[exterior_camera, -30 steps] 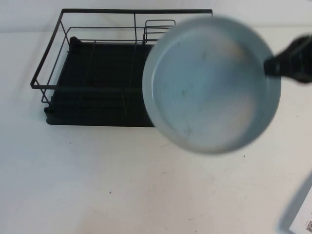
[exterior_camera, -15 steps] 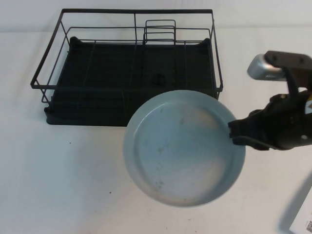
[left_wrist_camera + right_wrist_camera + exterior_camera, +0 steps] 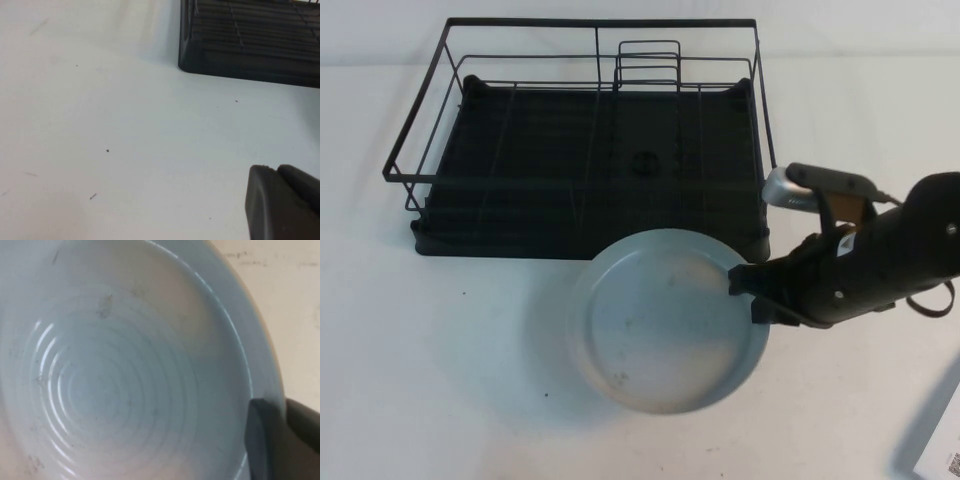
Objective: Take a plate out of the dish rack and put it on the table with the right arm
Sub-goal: Place the plate from the table
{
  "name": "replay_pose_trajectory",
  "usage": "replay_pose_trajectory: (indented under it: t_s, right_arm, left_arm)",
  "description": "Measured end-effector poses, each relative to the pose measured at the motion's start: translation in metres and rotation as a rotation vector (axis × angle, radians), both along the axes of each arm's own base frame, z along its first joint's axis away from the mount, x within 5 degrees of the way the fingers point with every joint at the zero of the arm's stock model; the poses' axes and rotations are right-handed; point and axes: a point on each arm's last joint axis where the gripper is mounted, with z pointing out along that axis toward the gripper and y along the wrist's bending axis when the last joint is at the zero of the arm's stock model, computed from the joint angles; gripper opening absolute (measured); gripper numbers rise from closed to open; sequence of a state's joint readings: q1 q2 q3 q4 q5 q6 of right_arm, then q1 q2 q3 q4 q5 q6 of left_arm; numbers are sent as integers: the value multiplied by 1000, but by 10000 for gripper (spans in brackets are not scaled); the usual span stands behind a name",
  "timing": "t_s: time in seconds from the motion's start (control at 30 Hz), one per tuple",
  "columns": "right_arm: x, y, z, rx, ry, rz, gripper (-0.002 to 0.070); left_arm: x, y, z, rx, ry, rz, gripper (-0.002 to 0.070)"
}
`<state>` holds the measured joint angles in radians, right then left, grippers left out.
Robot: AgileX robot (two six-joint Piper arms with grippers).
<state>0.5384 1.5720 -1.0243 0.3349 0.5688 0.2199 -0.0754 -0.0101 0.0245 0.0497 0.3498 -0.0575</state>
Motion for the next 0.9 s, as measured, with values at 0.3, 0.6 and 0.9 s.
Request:
replay_pose_trajectory:
  t_s: [0.3,0.6,0.9]
  right_arm:
    - [18,10,-35,7,23,-32,-9]
    - [28,16,-54,-12,41,-34,-9]
    - [30,17,-53,-11,33,-34,202]
  left_arm:
    - [0,0,0,0,0,0,-4]
    - [0,0,0,0,0,0,-4]
    - [0,0,0,0,0,0,-4]
